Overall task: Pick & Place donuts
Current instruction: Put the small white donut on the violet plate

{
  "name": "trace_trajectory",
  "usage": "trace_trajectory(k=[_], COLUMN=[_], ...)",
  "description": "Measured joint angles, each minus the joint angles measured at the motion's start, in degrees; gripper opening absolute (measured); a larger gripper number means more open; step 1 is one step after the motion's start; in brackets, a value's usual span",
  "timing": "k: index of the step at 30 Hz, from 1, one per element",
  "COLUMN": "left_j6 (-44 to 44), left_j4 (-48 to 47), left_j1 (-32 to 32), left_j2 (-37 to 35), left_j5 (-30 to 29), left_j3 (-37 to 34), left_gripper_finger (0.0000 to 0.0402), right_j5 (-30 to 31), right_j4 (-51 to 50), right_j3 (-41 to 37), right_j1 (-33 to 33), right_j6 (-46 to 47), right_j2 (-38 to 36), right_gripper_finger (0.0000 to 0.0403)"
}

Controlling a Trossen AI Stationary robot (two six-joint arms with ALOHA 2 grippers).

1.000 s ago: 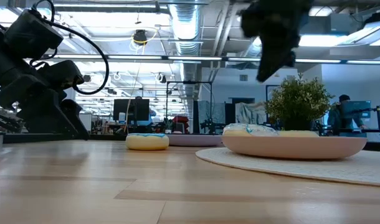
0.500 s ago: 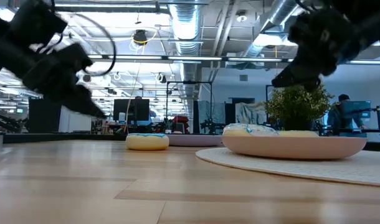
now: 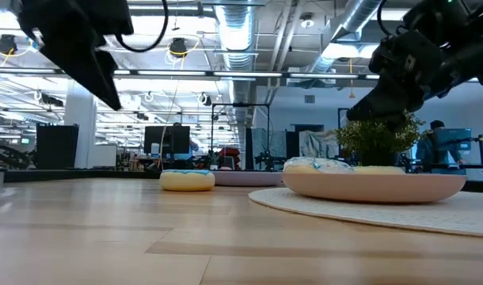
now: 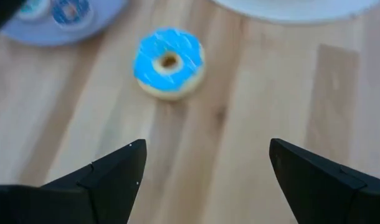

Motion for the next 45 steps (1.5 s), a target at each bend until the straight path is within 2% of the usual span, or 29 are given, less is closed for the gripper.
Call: trace_trajectory(k=[5, 9, 11, 16, 24, 33, 39, 45], left_j6=[0.2, 1.2, -1.1, -7.3, -9.3, -12.3, -10.7, -10.0], left_j4=[-8.0, -8.2, -8.4, -8.5, -6.9, -1.3, 3.7, 4.0], left_j1=[-7.6, -13.7, -16.0, -19.9, -25.3, -27.8, -27.8, -27.8], left_j2=[6.3, 11.9, 14.8, 21.5, 30.1, 30.8, 30.8, 30.8], left_j5=[7.4, 10.2, 11.2, 16.2, 23.9, 21.1, 20.4, 18.0], left_j3=[5.8, 7.6, 8.1, 9.0, 9.0, 9.0, 8.8, 8.7], left_gripper_finger=[0.0334, 0.0334, 0.0334, 0.0334, 0.0334, 0.0334, 0.0334, 0.0334], right_j5=[-0.1, -0.2, -0.2, -0.2, -0.2, -0.2, -0.2, -0.1], right_j4=[-0.7, -2.5, -3.1, -3.0, -3.1, -3.0, -3.0, -3.0], right_j3=[0.0, 0.0, 0.0, 0.0, 0.0, 0.0, 0.0, 0.0], right_j1=[0.0, 0.2, 0.2, 0.2, 0.2, 0.2, 0.2, 0.2], right_j6=[-0.1, -0.1, 0.0, 0.0, 0.0, 0.0, 0.0, 0.0], right_j2=[0.0, 0.0, 0.0, 0.0, 0.0, 0.0, 0.0, 0.0], right_gripper_finger=[0.001, 0.001, 0.001, 0.001, 0.001, 0.001, 0.001, 0.001])
